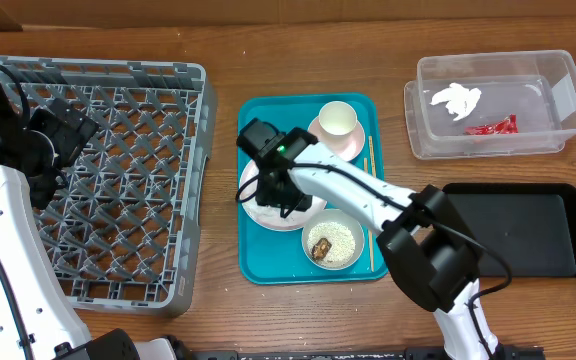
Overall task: Sort waste into correct bins and load items into the dishwasher
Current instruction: 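Return the right gripper to the plate and grasp remaining tissue, then carry the remaining tissue to the clear bin and release it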
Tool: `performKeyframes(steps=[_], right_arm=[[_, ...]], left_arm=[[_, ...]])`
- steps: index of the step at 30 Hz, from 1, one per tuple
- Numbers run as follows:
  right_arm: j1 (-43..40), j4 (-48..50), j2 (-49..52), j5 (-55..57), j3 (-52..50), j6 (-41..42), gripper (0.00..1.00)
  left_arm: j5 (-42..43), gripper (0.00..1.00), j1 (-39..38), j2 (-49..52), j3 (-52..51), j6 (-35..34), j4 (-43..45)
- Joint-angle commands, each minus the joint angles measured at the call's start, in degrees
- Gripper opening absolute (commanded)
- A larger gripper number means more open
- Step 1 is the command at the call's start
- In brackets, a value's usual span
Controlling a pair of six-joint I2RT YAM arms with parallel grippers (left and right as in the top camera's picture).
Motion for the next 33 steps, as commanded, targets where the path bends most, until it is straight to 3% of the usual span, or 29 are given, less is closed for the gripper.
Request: performKeyframes(steps=[1, 6, 14, 26, 33], right_arm=[[1.4, 0.44, 0.87, 0.76, 0.44, 0.5, 0.49], [1.49, 0.52, 2.69, 1.07, 0.44, 0.5, 0.47], [-0.24, 0.42, 2.21, 1.01, 1.81, 0.44, 0.04], [-3.63, -9.44, -6.19, 2.01, 17.94, -4.59, 0.04], [-10.58, -12.68, -12.2, 10.56, 23.56, -4.72, 0.04]], left_arm=[[-0.2, 1.0, 0.2, -0.24, 0.83, -0.72, -0.02], [-0.2, 1.0, 0.2, -0.24, 0.83, -0.7, -0.02], [-0.2, 1.0, 0.2, -0.24, 0.83, -0.72, -0.02], [-0.2, 1.0, 0.2, -0.24, 0.83, -0.72, 0.0], [-0.2, 1.0, 0.2, -0.24, 0.83, -0.72, -0.02]])
